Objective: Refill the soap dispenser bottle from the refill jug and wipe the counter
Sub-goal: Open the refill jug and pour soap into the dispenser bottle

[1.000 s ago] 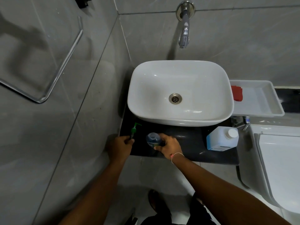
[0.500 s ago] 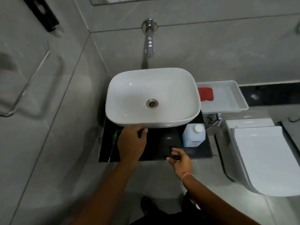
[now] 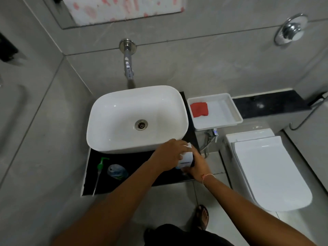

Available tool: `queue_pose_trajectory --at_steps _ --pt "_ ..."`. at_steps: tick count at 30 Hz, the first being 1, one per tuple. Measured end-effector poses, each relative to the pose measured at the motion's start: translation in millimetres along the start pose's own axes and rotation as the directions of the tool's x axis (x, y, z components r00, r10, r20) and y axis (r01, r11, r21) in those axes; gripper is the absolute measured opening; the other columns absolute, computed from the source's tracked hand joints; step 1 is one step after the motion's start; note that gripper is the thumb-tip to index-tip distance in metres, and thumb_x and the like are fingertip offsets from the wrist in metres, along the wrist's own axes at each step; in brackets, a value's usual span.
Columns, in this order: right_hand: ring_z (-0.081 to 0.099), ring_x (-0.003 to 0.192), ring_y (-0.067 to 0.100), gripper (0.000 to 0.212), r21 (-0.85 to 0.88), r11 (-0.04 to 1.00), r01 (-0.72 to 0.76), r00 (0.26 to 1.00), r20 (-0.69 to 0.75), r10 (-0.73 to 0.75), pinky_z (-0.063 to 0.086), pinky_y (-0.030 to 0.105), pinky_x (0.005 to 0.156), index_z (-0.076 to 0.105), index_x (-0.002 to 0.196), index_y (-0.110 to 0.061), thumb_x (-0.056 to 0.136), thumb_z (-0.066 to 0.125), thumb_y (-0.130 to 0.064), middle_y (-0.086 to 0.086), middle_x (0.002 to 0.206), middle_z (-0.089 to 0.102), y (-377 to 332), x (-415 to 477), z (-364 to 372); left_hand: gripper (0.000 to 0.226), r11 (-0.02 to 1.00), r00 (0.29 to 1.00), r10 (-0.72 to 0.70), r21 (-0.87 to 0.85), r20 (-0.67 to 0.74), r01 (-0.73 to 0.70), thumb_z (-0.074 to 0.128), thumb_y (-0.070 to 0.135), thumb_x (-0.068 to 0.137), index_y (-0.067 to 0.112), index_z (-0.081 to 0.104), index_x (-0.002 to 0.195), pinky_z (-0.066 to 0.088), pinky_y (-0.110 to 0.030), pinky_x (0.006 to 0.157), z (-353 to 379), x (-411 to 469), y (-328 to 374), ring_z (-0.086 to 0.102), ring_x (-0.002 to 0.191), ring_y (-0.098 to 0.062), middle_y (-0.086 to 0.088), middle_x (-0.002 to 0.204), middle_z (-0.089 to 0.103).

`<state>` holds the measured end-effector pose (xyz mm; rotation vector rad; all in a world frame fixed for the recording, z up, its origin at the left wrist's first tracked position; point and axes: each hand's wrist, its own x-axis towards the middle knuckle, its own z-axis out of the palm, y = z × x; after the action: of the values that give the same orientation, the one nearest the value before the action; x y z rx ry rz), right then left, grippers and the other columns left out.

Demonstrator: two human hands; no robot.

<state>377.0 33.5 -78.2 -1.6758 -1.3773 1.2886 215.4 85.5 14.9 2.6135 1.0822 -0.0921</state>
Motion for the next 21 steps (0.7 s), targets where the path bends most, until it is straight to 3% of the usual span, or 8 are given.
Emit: queue_pose_trajectory --at_steps 4,8,10,12,13,15,17,21 --pt "0.061 0.116 0.021 0.083 -0.253 0.967 0.005 1.0 0.027 0.002 0.042 0.025 0.092 0.039 0.14 -0.025 0.072 0.085 -0.034 0.004 0.127 0.063 1 14 -6 0.044 0.994 1.0 -0.002 0.109 0.005 0.002 0.066 0.02 0.095 0.02 0.059 0.138 0.037 -0.032 0.114 -2 8 3 0.056 0.129 -0.023 -0.005 0.146 0.057" --pt "0.062 0.113 0.022 0.08 -0.298 0.954 0.04 0.998 0.067 -0.021 0.047 0.032 0.095 0.041 0.135 -0.027 0.069 0.083 -0.046 0.002 0.123 0.065 5 20 -8 0.041 0.981 0.988 -0.156 0.119 -0.005 0.155 0.059 0.034 0.099 0.018 0.059 0.137 0.043 -0.032 0.108 -5 8 14 0.062 0.121 -0.024 -0.008 0.137 0.063" --pt "0.062 0.109 0.016 0.077 -0.277 0.958 0.074 0.996 0.069 -0.057 0.049 0.034 0.096 0.042 0.132 -0.034 0.068 0.082 -0.049 -0.004 0.121 0.065 9 20 -11 0.051 0.919 0.93 -0.355 0.146 -0.1 0.366 0.048 0.059 0.097 0.016 0.071 0.113 0.051 -0.032 0.09 -4 10 21 0.07 0.099 -0.023 -0.008 0.11 0.074" --pt "0.058 0.104 0.008 0.077 -0.269 0.959 0.093 0.995 0.07 -0.076 0.049 0.033 0.094 0.041 0.129 -0.039 0.066 0.084 -0.049 -0.01 0.119 0.063 13 21 -13 0.069 0.846 0.849 -0.476 0.146 -0.227 0.513 0.037 0.077 0.089 0.015 0.066 0.077 0.044 -0.028 0.067 -10 8 24 0.064 0.069 -0.018 -0.004 0.074 0.067" --pt "0.056 0.103 0.007 0.079 -0.265 0.96 0.093 0.995 0.072 -0.076 0.048 0.031 0.093 0.04 0.129 -0.04 0.065 0.085 -0.049 -0.011 0.118 0.063 14 21 -13 0.069 0.833 0.83 -0.492 0.135 -0.263 0.537 0.038 0.077 0.089 0.016 0.064 0.074 0.041 -0.027 0.064 -13 6 23 0.062 0.067 -0.017 -0.003 0.07 0.064" --pt "0.056 0.104 0.007 0.081 -0.246 0.965 0.095 0.994 0.077 -0.078 0.046 0.028 0.09 0.04 0.131 -0.04 0.064 0.085 -0.049 -0.013 0.116 0.062 16 23 -13 0.045 0.906 0.893 -0.385 0.087 -0.234 0.414 0.053 0.059 0.091 0.02 0.068 0.106 0.046 -0.03 0.07 -18 3 16 0.068 0.09 -0.021 -0.002 0.096 0.071" --pt "0.056 0.104 0.006 0.083 -0.244 0.965 0.099 0.993 0.087 -0.08 0.044 0.026 0.089 0.04 0.133 -0.039 0.064 0.085 -0.049 -0.011 0.119 0.063 17 25 -13 0.055 0.979 0.978 -0.205 0.016 -0.022 0.205 0.066 0.031 0.088 0.03 0.05 0.141 0.053 -0.037 0.092 -27 2 13 0.058 0.119 -0.023 -0.001 0.133 0.061" --pt "0.061 0.107 0.013 0.083 -0.274 0.957 0.099 0.993 0.094 -0.076 0.047 0.028 0.088 0.04 0.132 -0.036 0.064 0.085 -0.051 -0.006 0.12 0.065 20 28 -12 0.05 0.993 0.985 -0.118 0.027 0.126 0.115 0.069 0.015 0.089 0.028 0.06 0.136 0.047 -0.035 0.102 -33 6 16 0.058 0.122 -0.022 0.0 0.139 0.06"
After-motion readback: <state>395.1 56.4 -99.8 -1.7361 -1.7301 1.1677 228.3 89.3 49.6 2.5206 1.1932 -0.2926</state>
